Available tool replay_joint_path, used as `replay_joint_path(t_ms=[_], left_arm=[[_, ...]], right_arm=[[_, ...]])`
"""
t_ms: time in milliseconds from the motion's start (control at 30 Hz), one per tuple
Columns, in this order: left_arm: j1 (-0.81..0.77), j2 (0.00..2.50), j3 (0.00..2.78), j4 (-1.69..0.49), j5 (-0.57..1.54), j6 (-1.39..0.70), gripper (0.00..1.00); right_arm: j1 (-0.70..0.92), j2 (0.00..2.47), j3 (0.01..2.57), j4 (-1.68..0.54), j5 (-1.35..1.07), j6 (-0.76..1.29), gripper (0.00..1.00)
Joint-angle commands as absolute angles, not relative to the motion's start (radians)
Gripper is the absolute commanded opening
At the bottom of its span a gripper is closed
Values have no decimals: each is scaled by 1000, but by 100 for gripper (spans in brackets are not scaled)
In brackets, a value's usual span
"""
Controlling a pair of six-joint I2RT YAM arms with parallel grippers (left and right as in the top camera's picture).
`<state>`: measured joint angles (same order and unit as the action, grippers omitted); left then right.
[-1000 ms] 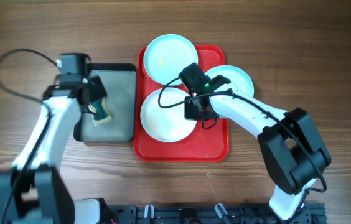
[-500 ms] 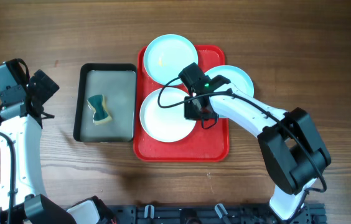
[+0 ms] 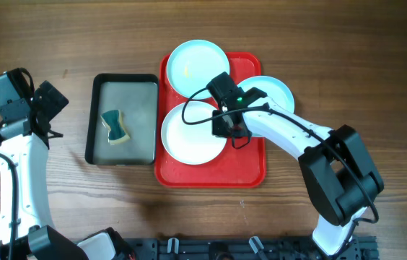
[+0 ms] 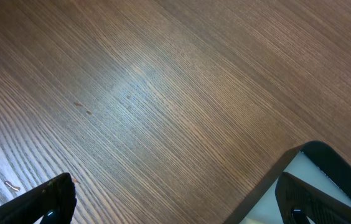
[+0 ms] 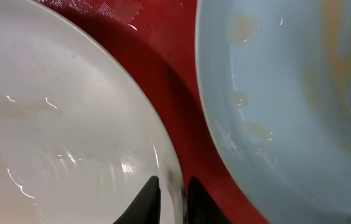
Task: Clean dirty plates on tray and stack at the side
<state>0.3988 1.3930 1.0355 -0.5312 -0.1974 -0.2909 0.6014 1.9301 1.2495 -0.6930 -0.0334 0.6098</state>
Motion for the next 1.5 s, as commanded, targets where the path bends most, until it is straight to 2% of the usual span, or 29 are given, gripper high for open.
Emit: replay_joint_path(t_ms=[0,100,267,367,533,567,667,867,1067,1267,1467], left_arm=[[402,1386,1047,-532,-203,-303,100],[402,1386,1047,-531,-203,-303,100],[402,1386,1047,-531,-203,-303,100],[402,1386,1047,-531,-203,-303,100],[402,1386,1047,-531,-203,-303,100],[402,1386,1047,-532,-203,-303,100],[402,1386,1047,-532,-203,-303,100],[402,1386,1047,-532,-203,-303,100],[402,1386,1047,-531,-203,-303,100],[402,1386,1047,-531,-203,-303,100],[402,1386,1047,-531,-203,-303,100]], right_arm=[[609,1947,1235,-694,-44,632,19],[609,1947,1235,-689,-44,632,23],[609,1957,1235,-687,-44,632,23],[609,1967,1235,-685,-44,639,16],[609,1970,1235,-678,-44,640,16],[609,1971,1235,-678,-44,640,4],[608,1955,1257,-701,-48,629,4],[607,1804,1387,-893,4,575,4],[609,1760,1391,-871,4,579,4],[663,1762,1390,-683,7,596,4],[804,1808,1390,-429,231,631,4]])
